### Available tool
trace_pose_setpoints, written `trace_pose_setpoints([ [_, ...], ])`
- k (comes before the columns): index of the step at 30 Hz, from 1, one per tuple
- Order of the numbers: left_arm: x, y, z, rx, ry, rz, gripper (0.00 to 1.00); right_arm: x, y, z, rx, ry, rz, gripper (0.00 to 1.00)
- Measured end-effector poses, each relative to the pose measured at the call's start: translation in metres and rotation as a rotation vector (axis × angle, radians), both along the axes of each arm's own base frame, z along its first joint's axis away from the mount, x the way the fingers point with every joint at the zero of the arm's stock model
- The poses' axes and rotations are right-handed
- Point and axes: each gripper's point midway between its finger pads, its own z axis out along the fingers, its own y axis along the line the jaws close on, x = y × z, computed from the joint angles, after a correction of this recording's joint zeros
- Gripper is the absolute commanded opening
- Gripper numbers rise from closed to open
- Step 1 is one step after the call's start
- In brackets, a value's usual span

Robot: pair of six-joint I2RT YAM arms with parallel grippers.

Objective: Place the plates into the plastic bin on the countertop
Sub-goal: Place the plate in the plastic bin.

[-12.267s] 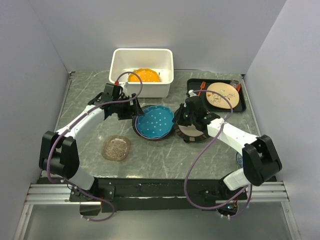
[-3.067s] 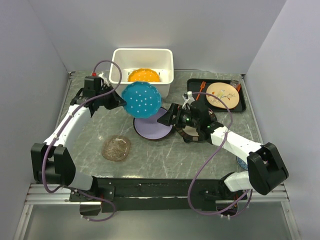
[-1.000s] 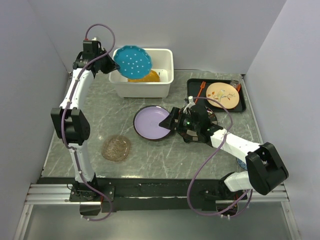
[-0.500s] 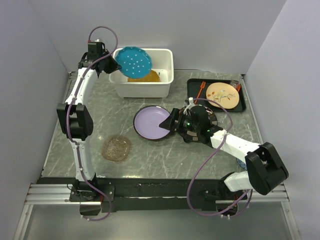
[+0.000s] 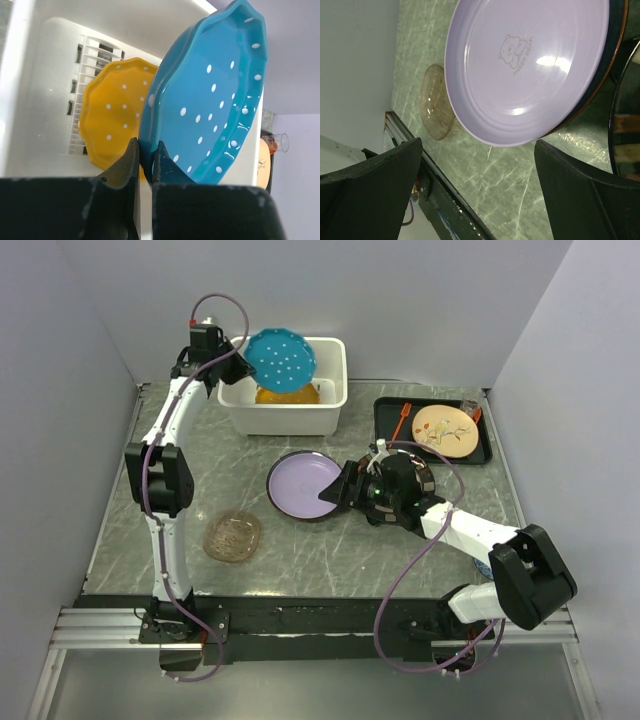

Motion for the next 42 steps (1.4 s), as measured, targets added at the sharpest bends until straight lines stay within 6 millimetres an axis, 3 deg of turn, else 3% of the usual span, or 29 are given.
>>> trace_pose_setpoints([
  [12,0.008,-0.018,-0.029,-0.010,0.031,-0.037,0.02,-0.004,0.002,-0.003,0.001,0.000,0.010,1.00],
  [27,0.005,-0.020,-0.041,-0.002,0.054,-0.060,0.04,-0.005,0.002,-0.004,0.001,0.001,0.011,1.00],
  [34,0.004,-0.021,-0.066,0.016,0.100,-0.079,0.06,-0.006,0.001,-0.006,0.000,0.003,0.011,1.00],
  [42,-0.001,-0.019,-0.081,0.038,0.138,-0.089,0.16,-0.008,0.001,-0.008,-0.003,0.008,0.013,1.00],
])
